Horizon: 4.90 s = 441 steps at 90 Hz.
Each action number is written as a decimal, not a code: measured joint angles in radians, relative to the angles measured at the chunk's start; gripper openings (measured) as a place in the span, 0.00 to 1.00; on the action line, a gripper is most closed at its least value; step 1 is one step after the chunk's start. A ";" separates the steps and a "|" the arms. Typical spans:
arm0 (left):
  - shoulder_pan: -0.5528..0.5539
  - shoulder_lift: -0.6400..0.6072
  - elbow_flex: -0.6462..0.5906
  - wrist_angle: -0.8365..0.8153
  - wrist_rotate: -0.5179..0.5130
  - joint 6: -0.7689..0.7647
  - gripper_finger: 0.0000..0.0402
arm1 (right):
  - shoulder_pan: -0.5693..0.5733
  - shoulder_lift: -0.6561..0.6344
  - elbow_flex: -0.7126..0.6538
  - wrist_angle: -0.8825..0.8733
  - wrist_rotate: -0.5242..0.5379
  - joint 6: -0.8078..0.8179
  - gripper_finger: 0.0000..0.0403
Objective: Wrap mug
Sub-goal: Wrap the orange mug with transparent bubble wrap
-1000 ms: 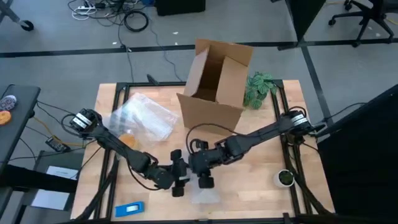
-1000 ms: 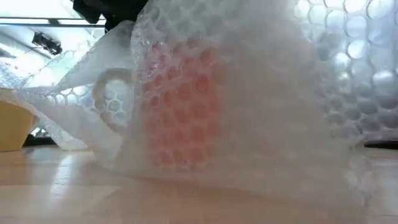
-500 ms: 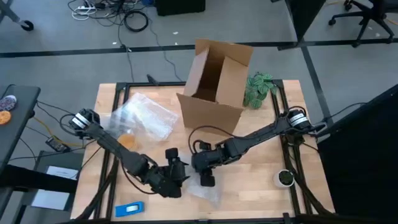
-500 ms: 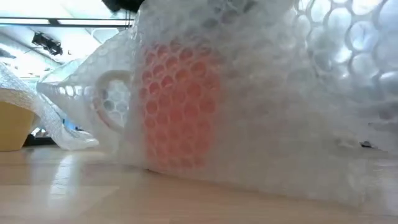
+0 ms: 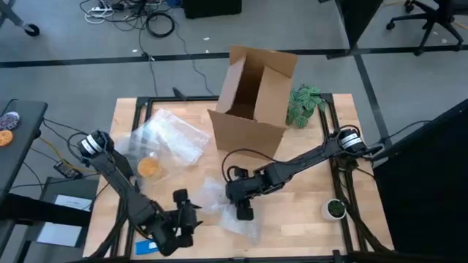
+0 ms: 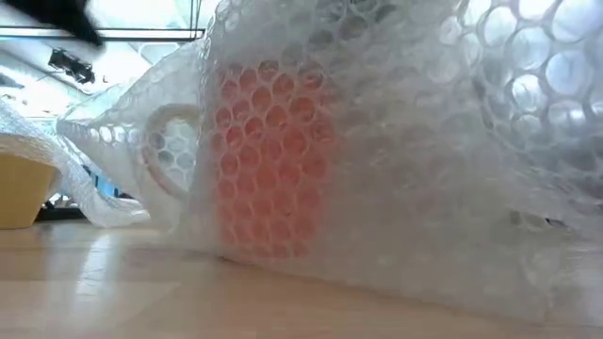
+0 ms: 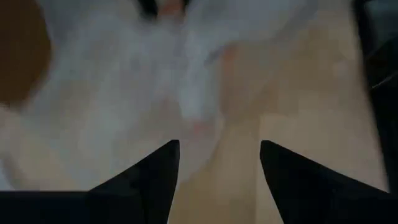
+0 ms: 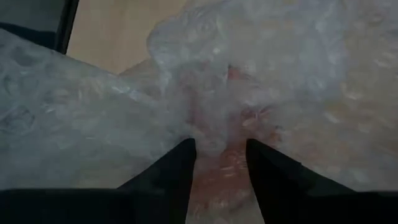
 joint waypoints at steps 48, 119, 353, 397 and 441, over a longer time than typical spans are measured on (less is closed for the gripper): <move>0.283 0.130 -0.218 0.681 0.175 0.314 0.52 | 0.000 0.004 0.106 -0.267 -0.010 0.021 0.32; 0.376 0.155 -0.171 0.832 0.212 0.520 0.52 | 0.003 0.003 0.037 -0.252 0.015 0.047 0.32; 0.344 -0.073 -0.011 0.490 0.069 0.638 0.52 | 0.013 -0.016 -0.038 -0.280 -0.027 0.131 0.32; 0.393 0.163 -0.013 0.802 0.085 0.660 0.52 | 0.014 -0.024 -0.013 -0.303 -0.027 0.135 0.32; 0.398 0.187 -0.013 0.794 0.088 0.637 0.52 | 0.015 -0.052 0.184 -0.549 0.002 0.142 0.40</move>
